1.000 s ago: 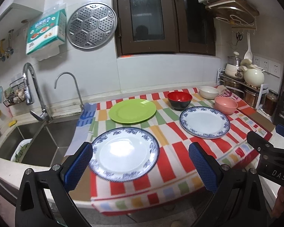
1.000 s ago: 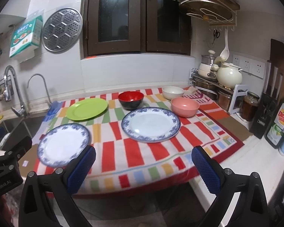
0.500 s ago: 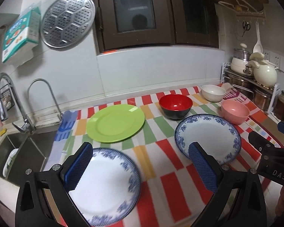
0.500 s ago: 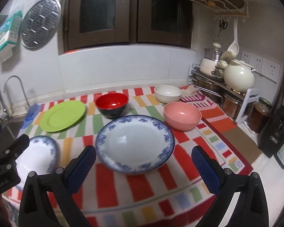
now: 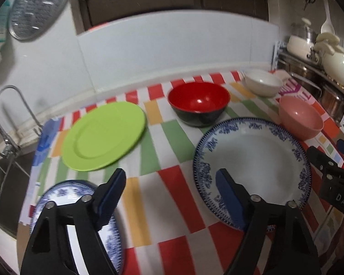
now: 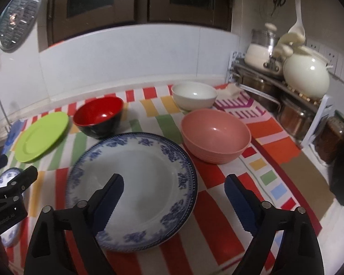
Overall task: Organize plates and bowls
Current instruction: 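Grasp one blue-and-white plate rim with the left tool while the right tool grasps the other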
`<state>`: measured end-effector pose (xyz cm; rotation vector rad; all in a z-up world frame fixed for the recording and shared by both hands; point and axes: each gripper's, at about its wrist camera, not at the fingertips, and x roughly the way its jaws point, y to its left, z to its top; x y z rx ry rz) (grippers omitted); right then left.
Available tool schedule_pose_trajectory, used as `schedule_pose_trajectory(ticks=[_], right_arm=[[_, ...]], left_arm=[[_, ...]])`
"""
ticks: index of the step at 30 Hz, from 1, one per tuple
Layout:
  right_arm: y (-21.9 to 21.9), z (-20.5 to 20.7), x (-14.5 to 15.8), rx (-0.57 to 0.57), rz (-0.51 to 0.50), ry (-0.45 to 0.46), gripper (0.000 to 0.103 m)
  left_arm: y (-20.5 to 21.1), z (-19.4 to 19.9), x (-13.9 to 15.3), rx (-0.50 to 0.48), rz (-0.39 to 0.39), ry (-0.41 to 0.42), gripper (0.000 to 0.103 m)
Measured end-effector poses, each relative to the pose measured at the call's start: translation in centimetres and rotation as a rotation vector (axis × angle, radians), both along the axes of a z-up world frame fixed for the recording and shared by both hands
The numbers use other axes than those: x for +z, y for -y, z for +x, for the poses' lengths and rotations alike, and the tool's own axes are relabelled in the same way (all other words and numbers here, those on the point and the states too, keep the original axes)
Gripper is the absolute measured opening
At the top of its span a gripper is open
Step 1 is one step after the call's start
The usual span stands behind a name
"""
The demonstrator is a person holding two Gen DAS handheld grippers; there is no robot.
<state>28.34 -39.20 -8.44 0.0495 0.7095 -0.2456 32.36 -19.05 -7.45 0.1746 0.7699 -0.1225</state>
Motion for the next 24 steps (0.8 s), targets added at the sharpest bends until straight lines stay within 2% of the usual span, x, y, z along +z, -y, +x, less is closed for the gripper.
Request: schedule_pose_trajectory(ticks=[5, 12, 24], right_arm=[[1.5, 1.9, -1.8, -0.014, 0.023, -0.039, 0.08], [2.8, 3.5, -3.3, -0.021, 0.047, -0.08, 0.07], [4.0, 5.0, -5.2, -0.007, 0.1, -0.141, 0.049]], left_arm=[[1.3, 2.1, -1.8, -0.022, 0.013, -0.04, 0.073], [2.4, 4.3, -3.9, -0.05, -0.025, -0.099, 0.066], [3.4, 5.7, -5.5, -0.067, -0.039, -0.149, 0.05]])
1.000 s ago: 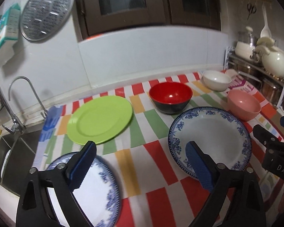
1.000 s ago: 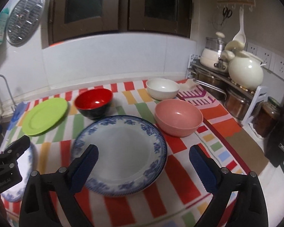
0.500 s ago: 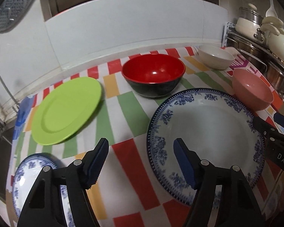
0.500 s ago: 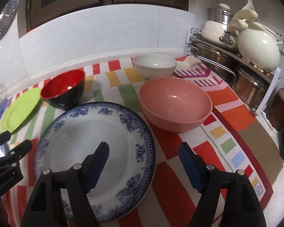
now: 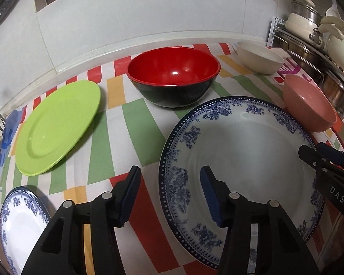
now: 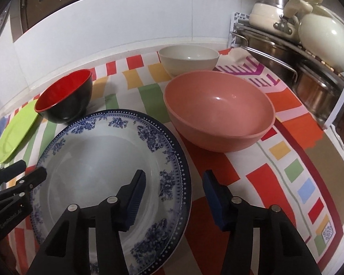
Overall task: Organize plates and bowls
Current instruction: 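Grasp one blue-and-white plate rim with the left tool while the right tool grasps the other, then lift the blue-and-white plates with both tools and bring them toward each other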
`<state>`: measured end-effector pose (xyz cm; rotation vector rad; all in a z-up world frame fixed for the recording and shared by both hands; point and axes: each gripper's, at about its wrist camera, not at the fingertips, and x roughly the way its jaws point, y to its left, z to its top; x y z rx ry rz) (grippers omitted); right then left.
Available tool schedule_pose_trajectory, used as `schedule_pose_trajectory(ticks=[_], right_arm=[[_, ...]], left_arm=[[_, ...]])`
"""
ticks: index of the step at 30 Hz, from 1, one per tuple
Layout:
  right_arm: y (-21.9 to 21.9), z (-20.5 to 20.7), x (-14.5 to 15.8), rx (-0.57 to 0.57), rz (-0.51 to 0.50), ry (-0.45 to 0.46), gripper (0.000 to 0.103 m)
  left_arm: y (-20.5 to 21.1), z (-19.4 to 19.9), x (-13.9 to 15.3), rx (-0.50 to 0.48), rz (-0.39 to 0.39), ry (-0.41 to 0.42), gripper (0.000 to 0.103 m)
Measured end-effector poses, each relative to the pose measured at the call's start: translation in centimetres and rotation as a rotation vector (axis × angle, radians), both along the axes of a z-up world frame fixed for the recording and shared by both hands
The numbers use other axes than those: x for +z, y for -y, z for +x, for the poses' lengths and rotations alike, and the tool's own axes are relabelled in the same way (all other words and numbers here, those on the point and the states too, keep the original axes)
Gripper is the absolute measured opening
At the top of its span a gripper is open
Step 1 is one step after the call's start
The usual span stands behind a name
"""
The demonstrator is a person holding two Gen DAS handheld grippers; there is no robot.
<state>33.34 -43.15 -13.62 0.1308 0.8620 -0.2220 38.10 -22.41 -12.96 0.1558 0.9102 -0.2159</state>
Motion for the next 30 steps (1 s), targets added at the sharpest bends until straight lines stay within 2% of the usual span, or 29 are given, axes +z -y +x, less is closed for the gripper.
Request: schedule_pose_trajectory(ticks=[8, 19, 30], right_arm=[[0.1, 0.3, -0.4, 0.018, 0.029, -0.017, 0.037], [-0.2, 0.2, -0.1, 0.023, 0.022, -0.031, 0.036], [-2.9, -1.7, 1.4, 0.081, 0.014, -0.016, 0.036]], left_arm=[[0.2, 0.4, -0.8, -0.008, -0.031, -0.053, 0.041], [-0.5, 0.1, -0.7, 0.018, -0.038, -0.06, 0.035], [-2.9, -3.1, 1.2, 0.061, -0.021, -0.016, 0.035]])
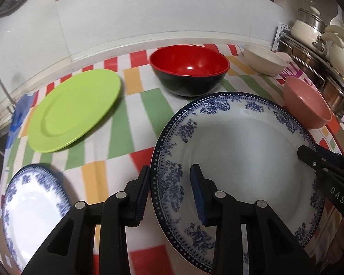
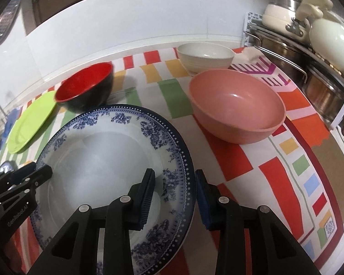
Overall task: Organize plates and bowls
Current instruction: 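Lift the blue-and-white plates with both tools and bring them toward each other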
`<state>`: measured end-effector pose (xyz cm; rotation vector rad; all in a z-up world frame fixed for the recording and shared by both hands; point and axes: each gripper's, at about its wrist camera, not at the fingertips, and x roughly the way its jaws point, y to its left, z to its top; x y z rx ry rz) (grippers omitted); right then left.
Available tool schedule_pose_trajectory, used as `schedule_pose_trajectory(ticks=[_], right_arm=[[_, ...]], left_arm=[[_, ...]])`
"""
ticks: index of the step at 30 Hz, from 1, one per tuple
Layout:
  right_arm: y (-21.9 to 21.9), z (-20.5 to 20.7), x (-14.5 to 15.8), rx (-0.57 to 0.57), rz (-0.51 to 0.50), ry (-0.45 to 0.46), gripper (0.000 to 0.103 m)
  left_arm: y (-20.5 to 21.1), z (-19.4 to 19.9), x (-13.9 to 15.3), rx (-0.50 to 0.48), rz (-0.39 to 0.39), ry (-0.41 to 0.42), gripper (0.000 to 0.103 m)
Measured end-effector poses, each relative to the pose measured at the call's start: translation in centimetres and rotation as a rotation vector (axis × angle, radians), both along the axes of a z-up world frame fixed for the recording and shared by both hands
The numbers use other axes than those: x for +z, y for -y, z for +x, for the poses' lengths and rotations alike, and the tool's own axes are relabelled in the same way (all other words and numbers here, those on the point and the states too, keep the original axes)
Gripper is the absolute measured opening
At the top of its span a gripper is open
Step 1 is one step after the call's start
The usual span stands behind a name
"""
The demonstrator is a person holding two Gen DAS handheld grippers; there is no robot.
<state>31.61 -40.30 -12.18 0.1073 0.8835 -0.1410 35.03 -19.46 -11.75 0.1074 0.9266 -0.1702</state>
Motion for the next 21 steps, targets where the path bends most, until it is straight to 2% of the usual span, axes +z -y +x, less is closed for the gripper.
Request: schedule_pose_trajectory(ticks=[10, 21], right_arm=[[-3.7, -2.1, 0.9, 0.086, -0.008, -0.003, 0.036], [-5.8, -3.9, -0.3, 0.141, -0.024, -0.063, 0.036]], left_arm=[[-4.1, -3.5, 0.9, 0.064, 0.013, -0.003, 0.036], [-5.7, -6.0, -0.5, 0.087, 0.038, -0.046, 0.035]])
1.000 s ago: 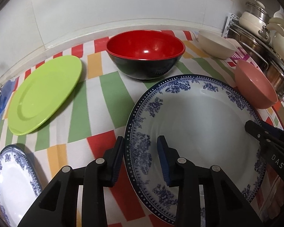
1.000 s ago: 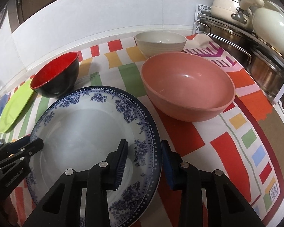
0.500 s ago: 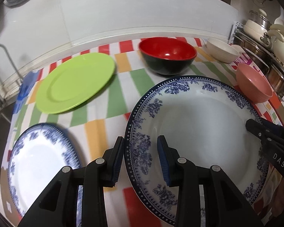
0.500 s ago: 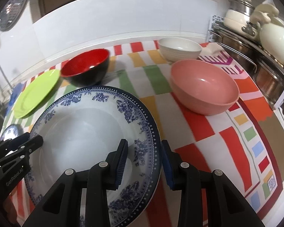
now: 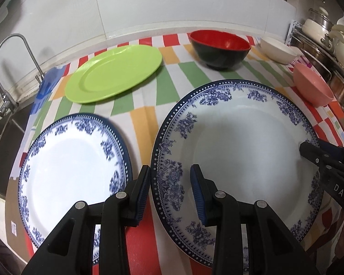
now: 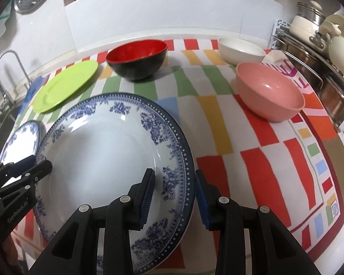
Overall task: Organize plates and bowls
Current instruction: 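Lift the blue-and-white plates with both tools and bring them toward each other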
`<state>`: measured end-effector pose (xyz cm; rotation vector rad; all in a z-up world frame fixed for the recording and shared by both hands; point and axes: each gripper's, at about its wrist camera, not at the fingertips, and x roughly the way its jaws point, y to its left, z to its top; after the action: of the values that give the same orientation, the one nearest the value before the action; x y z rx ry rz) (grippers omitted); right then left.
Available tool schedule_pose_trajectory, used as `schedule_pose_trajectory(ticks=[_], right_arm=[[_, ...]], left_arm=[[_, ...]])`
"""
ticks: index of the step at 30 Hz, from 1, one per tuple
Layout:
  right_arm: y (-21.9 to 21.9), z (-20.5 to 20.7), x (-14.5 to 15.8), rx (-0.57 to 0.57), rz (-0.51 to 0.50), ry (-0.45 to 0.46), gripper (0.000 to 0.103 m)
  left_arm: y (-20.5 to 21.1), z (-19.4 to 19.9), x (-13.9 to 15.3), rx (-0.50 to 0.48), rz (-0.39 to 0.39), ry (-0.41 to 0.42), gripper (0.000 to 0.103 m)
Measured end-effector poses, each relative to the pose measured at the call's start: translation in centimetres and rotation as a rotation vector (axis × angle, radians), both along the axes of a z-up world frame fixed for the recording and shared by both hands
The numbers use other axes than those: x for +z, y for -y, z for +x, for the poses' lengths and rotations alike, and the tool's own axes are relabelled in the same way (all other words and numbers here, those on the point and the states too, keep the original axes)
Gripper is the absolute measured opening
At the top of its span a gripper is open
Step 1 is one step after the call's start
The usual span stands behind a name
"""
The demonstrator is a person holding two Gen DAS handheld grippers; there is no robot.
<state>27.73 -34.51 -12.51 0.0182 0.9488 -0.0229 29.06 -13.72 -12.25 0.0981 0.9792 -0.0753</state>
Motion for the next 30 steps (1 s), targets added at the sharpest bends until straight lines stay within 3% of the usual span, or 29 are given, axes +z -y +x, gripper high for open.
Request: schedule_pose_trajectory(ticks=[10, 25, 29, 30], right_arm=[[0.0, -0.5, -0.7, -0.006, -0.007, -0.041, 0.036], [0.4, -0.6, -1.4, -0.009, 0.006, -0.056, 0.037], [0.2, -0.7, -1.4, -0.001, -0.008, -0.051, 0.038], [0.3, -0.7, -1.3, -0.004, -0.009, -0.049, 0.045]], left_arm=[[0.1, -0.4, -0.9, -0.003, -0.012, -0.039, 0.036], [0.4, -0.7, -1.0, -0.005, -0.008, -0.035, 0.038], [0.4, -0.8, -0.8, -0.008, -0.005, -0.032, 0.046], [0.4, -0.9, -0.7, -0.005, 0.001, -0.028, 0.049]])
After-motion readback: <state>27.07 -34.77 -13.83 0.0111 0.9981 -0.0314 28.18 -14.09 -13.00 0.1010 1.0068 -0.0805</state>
